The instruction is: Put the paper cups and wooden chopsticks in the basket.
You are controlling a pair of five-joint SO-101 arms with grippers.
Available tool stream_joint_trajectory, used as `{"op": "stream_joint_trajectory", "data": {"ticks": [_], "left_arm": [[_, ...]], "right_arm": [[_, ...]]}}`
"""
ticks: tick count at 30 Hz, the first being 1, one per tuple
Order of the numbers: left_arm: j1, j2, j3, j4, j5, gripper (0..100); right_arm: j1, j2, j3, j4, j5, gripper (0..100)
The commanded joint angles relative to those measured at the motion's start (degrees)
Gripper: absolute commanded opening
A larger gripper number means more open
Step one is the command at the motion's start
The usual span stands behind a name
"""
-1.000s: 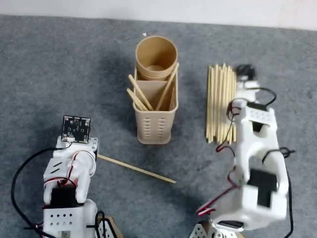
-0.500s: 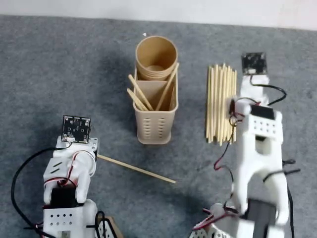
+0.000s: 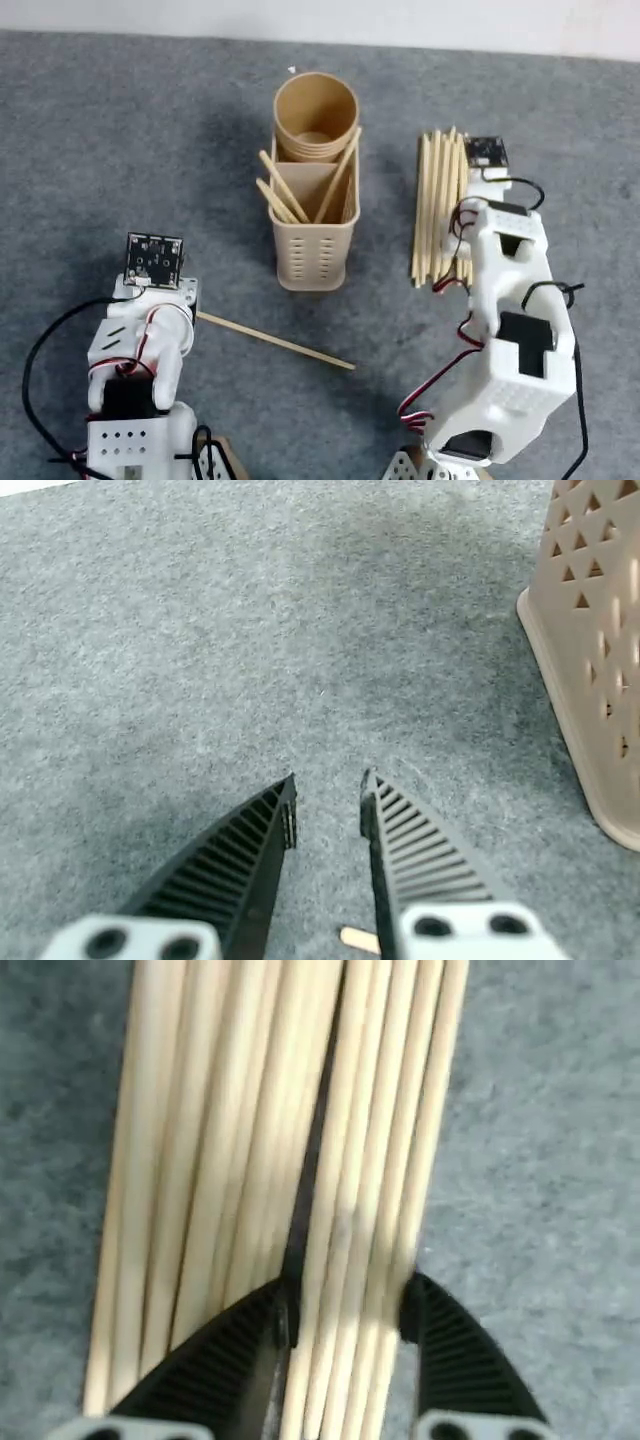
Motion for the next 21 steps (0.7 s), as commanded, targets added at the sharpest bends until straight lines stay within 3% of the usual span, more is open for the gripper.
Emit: {"op": "stream_joint_trajectory", "data": {"ticks": [1,21], "left_arm": [[0.7,-0.3,-0.3,-1.0,-0.6,14],[0.7,-0.3,-0.3,-1.0,-0.6,14]], "right_arm": [[0.4,0.0,-1.5,-0.5,0.4,1.7],[0.7,-11.7,-1.1,2.1,0.6,1.1]]}}
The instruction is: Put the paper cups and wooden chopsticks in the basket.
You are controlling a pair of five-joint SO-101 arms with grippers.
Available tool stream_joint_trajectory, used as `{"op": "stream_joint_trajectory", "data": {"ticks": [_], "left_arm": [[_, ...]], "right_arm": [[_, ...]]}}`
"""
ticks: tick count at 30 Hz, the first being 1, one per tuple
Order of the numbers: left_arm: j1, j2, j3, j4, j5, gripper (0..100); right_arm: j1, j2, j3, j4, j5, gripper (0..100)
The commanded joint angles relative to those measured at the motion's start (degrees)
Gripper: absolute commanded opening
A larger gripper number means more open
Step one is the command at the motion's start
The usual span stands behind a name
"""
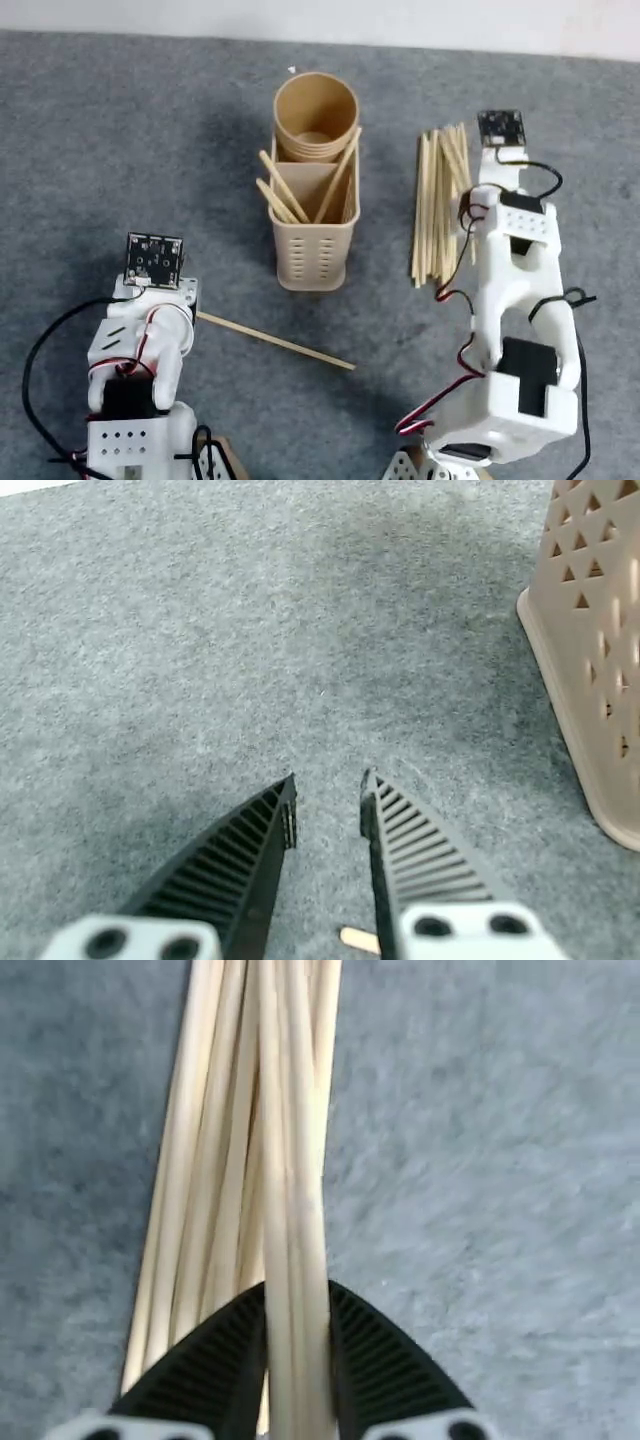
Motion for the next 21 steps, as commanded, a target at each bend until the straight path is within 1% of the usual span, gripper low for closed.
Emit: {"op": "stream_joint_trajectory", "data": {"ticks": [1,10,16,21], "left_arm": [[0.7,-0.3,-0.3,-1.0,-0.6,14],[0.7,-0.4,-0.3,-1.0,-0.6,14],[0.7,-0.4,-0.3,-1.0,-0.6,14],[0.7,-0.4,-0.3,-1.0,-0.6,14]], "right_arm": [[0.4,-1.0,-0.8,0.7,0.7,1.1],[0.5,6.4,-1.2,0.7,0.8,1.3],[0.5,6.5,-1.2,0.7,0.8,14.2],[1.5,6.4,-2.3,0.7,0.7,14.6]]}}
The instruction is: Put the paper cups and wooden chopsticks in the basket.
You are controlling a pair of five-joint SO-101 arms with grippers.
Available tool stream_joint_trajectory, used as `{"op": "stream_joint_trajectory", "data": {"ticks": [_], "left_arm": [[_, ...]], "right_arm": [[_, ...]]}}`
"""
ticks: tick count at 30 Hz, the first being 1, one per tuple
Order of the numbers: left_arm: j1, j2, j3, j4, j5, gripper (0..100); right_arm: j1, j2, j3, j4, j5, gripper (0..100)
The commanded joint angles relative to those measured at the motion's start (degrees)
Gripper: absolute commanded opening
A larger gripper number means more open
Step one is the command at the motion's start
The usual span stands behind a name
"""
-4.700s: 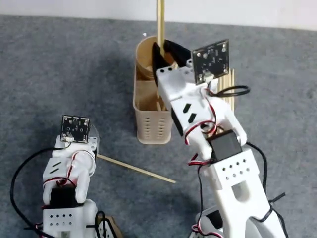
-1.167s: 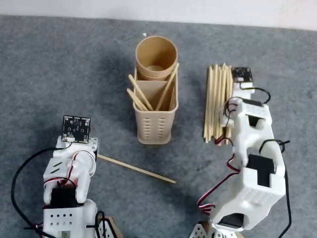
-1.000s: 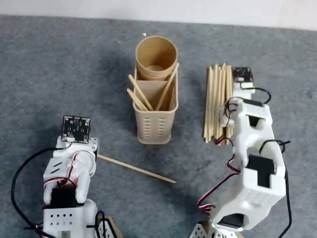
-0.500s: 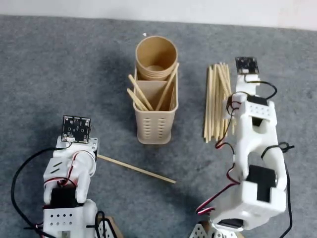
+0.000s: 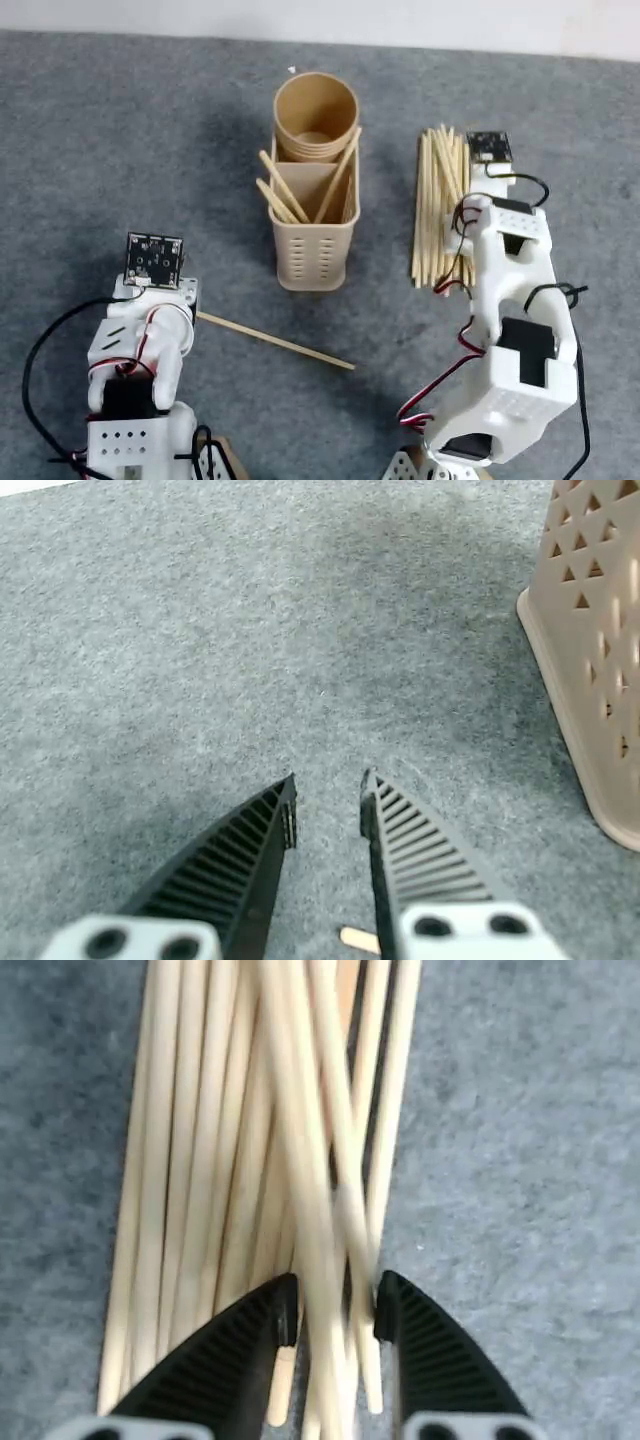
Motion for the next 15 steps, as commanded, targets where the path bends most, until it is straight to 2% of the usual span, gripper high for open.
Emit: {"op": "stream_joint_trajectory", "data": {"ticks": [1,11,15], "left_arm": [[0.7,-0.4,-0.3,-1.0,-0.6,14],[0.7,-0.4,-0.3,-1.1,-0.6,14],[0.7,-0.4,-0.3,-1.0,-0.6,14]], "right_arm": [[1.5,-0.7,-3.6,0.4,0.6,14.6],[3.1,0.4,-6.3,0.0,0.6,14.6],[5.0,5.8,-7.4,-0.3,2.2,14.6]]}}
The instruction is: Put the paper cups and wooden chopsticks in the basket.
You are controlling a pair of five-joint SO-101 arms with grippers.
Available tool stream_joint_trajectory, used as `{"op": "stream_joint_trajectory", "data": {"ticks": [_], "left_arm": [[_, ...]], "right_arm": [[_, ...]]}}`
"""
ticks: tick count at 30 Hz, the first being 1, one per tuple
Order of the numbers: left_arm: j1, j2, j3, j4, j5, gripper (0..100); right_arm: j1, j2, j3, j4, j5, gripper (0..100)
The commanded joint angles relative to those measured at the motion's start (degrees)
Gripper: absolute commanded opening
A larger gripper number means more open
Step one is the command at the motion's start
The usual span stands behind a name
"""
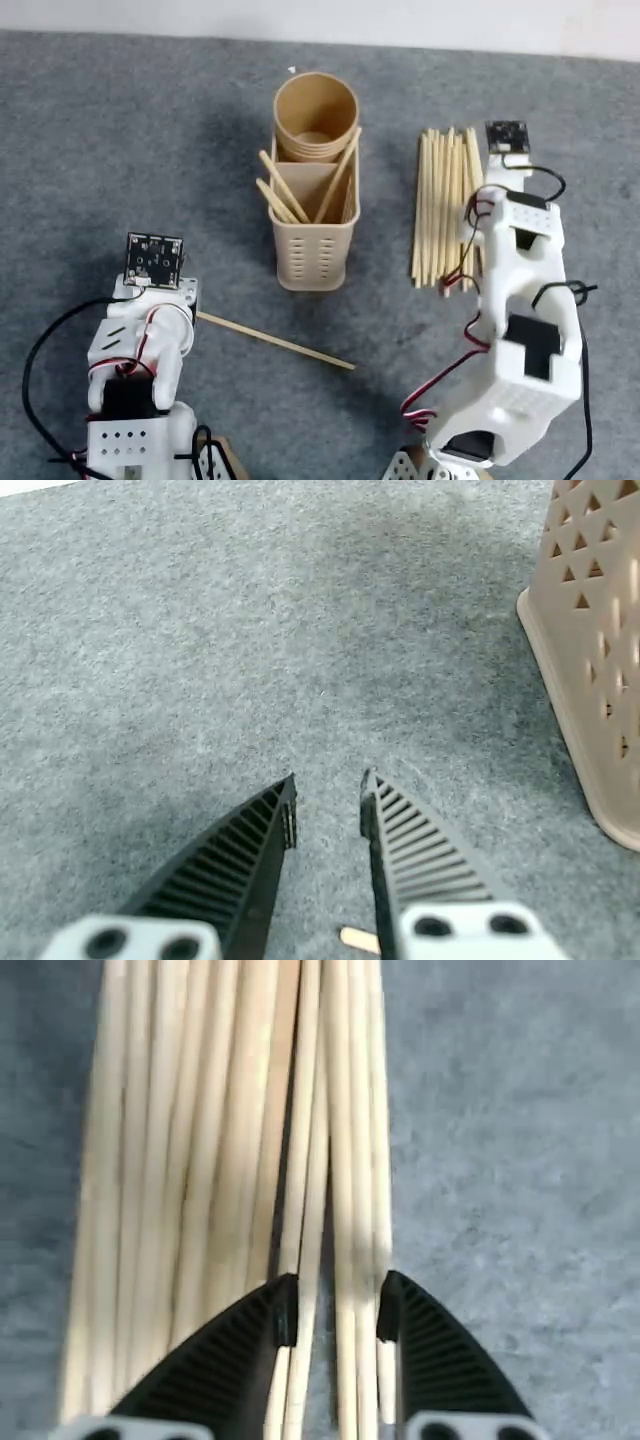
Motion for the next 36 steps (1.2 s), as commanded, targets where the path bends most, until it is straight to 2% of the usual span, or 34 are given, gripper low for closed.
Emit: {"op": "stream_joint_trajectory", "data": {"ticks": [1,7,11,19,27,32,36], "left_arm": [[0.7,-0.4,-0.3,-1.0,-0.6,14],[0.7,-0.4,-0.2,-1.1,-0.6,14],[0.7,-0.4,-0.2,-1.1,-0.6,14],[0.7,-0.4,-0.2,-1.1,-0.6,14],[0.7,-0.4,-0.2,-1.2,-0.6,14],[0.7,-0.4,-0.2,-1.2,-0.6,14],[0.7,-0.4,-0.2,-1.2,-0.6,14]], "right_arm": [[2.3,3.6,-4.4,-0.3,2.3,14.6],[4.4,11.5,-13.8,3.7,2.6,13.9],[4.0,12.1,-16.7,6.5,2.6,0.1],[4.0,11.8,-21.8,11.6,1.9,0.5],[2.5,11.6,-35.6,19.5,-6.3,0.6],[-2.0,2.1,-37.3,21.7,-9.2,0.6],[-6.9,-11.6,-37.0,28.8,-9.1,0.6]]}}
